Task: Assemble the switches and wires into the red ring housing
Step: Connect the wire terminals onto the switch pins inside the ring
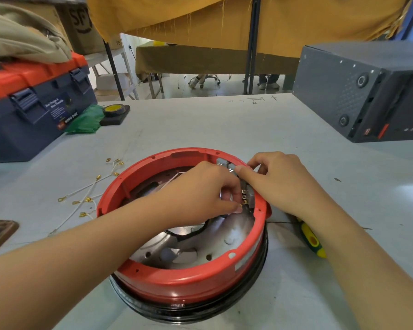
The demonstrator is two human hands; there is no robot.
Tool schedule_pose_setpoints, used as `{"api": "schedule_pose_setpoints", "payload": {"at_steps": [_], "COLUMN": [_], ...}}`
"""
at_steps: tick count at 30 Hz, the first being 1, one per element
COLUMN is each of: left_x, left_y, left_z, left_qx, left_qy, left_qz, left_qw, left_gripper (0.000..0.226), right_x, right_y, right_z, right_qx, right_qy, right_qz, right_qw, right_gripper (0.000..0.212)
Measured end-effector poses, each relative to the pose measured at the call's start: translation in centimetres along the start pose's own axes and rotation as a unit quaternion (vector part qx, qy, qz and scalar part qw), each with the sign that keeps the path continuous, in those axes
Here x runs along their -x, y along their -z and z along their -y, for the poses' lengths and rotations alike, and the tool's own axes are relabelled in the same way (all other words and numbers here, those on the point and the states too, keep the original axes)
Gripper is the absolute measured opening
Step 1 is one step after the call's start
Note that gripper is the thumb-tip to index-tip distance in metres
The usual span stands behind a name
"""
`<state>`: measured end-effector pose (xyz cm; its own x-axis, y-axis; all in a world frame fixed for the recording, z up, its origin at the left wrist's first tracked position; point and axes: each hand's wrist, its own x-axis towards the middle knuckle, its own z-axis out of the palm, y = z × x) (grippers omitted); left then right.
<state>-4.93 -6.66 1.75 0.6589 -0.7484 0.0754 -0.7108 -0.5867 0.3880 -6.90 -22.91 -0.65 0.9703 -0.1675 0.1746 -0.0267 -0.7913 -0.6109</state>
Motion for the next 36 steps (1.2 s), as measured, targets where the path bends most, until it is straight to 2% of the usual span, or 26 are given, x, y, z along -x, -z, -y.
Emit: {"api": "schedule_pose_setpoints", "payload": {"at_steps": [3,8,14,26,36], "left_x": [0.00,0.13,0.26,0.24,0.22], "left_y": [-0.04,-0.24,-0.02,0.17,-0.01], "left_z": [-0.12,0.29,0.59,0.40,0.34], "left_qx": [-0.008,0.009,0.047,-0.013,-0.017], "left_qy": [-0.002,0.005,-0.014,-0.058,-0.047], "left_qz": [0.002,0.003,0.004,0.012,-0.001], "left_qw": [1.000,1.000,0.999,0.998,0.999], "left_gripper": [0.027,0.007,0.006,0.006,0.007], "right_x": [-0.05,-0.05,0.00,0.08,0.07], "right_y": [-0.04,-0.06,0.03,0.03,0.05], "right_z": [-0.05,0.01,0.11,0.25,0.20], "right_qx": [-0.003,-0.007,-0.007,-0.014,-0.013], "right_qy": [0.002,0.011,0.019,0.020,0.021], "right_qz": [-0.002,-0.003,0.000,-0.006,-0.007], "right_qw": [1.000,1.000,1.000,1.000,1.000], "right_gripper": [0.034,0.030,0.029,0.030,0.031]}}
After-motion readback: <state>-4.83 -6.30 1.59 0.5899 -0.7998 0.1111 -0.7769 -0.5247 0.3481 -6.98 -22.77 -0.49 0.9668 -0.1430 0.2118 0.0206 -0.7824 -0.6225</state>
